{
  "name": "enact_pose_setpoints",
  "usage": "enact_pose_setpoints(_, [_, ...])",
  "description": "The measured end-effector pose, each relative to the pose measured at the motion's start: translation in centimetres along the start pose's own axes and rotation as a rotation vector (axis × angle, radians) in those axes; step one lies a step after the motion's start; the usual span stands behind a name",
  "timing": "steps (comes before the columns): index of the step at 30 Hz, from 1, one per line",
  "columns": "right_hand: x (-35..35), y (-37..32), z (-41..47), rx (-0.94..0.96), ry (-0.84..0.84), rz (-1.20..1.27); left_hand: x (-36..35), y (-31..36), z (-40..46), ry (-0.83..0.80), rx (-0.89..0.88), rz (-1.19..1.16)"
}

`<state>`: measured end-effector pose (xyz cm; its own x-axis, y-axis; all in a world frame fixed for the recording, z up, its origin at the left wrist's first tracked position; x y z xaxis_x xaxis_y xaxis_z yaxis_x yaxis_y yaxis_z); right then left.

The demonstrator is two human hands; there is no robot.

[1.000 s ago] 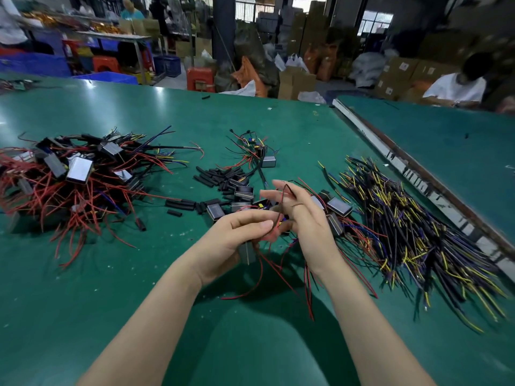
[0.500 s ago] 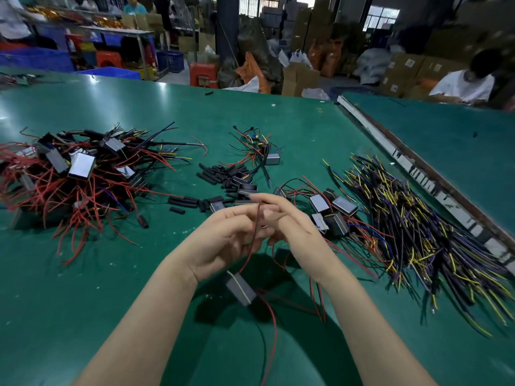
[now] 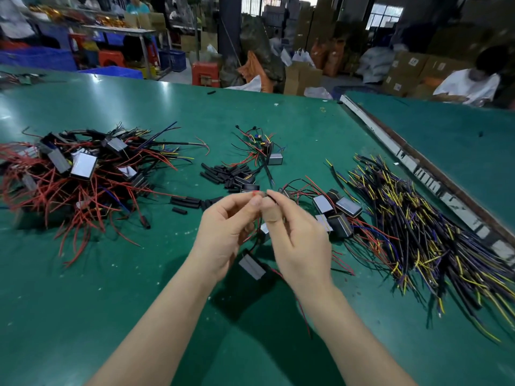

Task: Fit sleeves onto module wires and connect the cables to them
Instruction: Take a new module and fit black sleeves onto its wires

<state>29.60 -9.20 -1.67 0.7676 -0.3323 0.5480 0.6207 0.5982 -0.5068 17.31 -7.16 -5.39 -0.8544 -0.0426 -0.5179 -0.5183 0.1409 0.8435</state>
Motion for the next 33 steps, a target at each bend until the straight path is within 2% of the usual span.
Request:
enact_pose_setpoints(3, [-0.4,-1.8,-0.3,0.096,0.056,-0.079,0.2,0.5,-0.2,0.038,-0.09,-0.063])
enact_pose_setpoints(5, [0.3,-2.2,-0.2,0.149,0.154,-0.012,0.2,1.1,-0.4,0.058,-0.143,-0.049])
enact_pose_setpoints(7, [1.1,-1.7,0.1,0.122,0.234,0.146,0.5,2.1,-0.6,0.08,-0.201,-0.075])
enact_pose_setpoints(9, [1.6,0.2,0.7,-0.054,0.282,0.41,1.2,3.0,-0.5,0.063,-0.228,-0.165])
enact_pose_setpoints(11, [1.2,2.2,0.9,-0.313,0.326,0.856,1.7,3.5,-0.4,0.024,-0.212,-0.266])
enact_pose_setpoints(13, [0.6,3.4,1.0,-0.496,0.382,1.249,2.2,3.5,-0.4,0.015,-0.178,-0.38])
enact_pose_setpoints(16, [0.6,3.3,1.1,-0.544,0.385,1.373,2.1,3.2,-0.5,-0.009,-0.116,-0.508])
enact_pose_setpoints(18, [0.5,2.4,1.1,-0.51,0.307,1.378,1.5,3.3,-1.0,-0.115,-0.066,-0.531])
enact_pose_setpoints(19, [0.3,1.8,1.1,-0.492,0.244,1.388,0.8,3.5,-1.2,-0.243,-0.033,-0.547])
enact_pose_setpoints(21, [-0.3,0.5,1.1,-0.441,0.091,1.416,-1.2,3.8,-2.5,-0.613,0.088,-0.669])
enact_pose_setpoints(22, [-0.6,0.0,1.0,-0.409,0.021,1.41,-1.6,3.9,-2.9,-0.693,0.125,-0.695])
enact_pose_setpoints(24, [-1.4,-0.3,0.7,-0.371,-0.058,1.332,-1.1,3.4,-2.5,-0.59,0.129,-0.646])
enact_pose_setpoints(25, [-1.7,0.1,0.5,-0.37,-0.066,1.234,-0.1,2.8,-1.6,-0.427,0.125,-0.577])
enact_pose_setpoints(27, [-1.9,1.5,0.2,-0.318,-0.055,0.847,1.7,1.2,-0.2,-0.104,0.168,-0.37])
enact_pose_setpoints(29, [-1.7,2.3,0.1,-0.176,-0.053,0.416,2.6,-0.7,0.7,0.06,0.265,-0.102])
enact_pose_setpoints(31, [-1.9,2.5,-0.2,-0.098,-0.051,0.233,2.7,-2.0,1.2,0.09,0.304,0.066])
enact_pose_setpoints(33, [-2.0,2.9,-0.4,-0.102,-0.029,0.209,2.5,-2.6,1.4,0.055,0.299,0.131])
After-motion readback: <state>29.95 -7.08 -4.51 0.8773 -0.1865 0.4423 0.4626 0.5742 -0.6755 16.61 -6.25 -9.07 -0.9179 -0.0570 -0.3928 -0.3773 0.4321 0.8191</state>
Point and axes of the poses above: each hand's wrist, its own z-axis towards the middle knuckle, its own x-axis out of the back of the hand, y = z × x, the point moved 8 cm from there along z, towards the middle knuckle, and after that the axes turned 12 degrees about x, right-handed, at the moved point
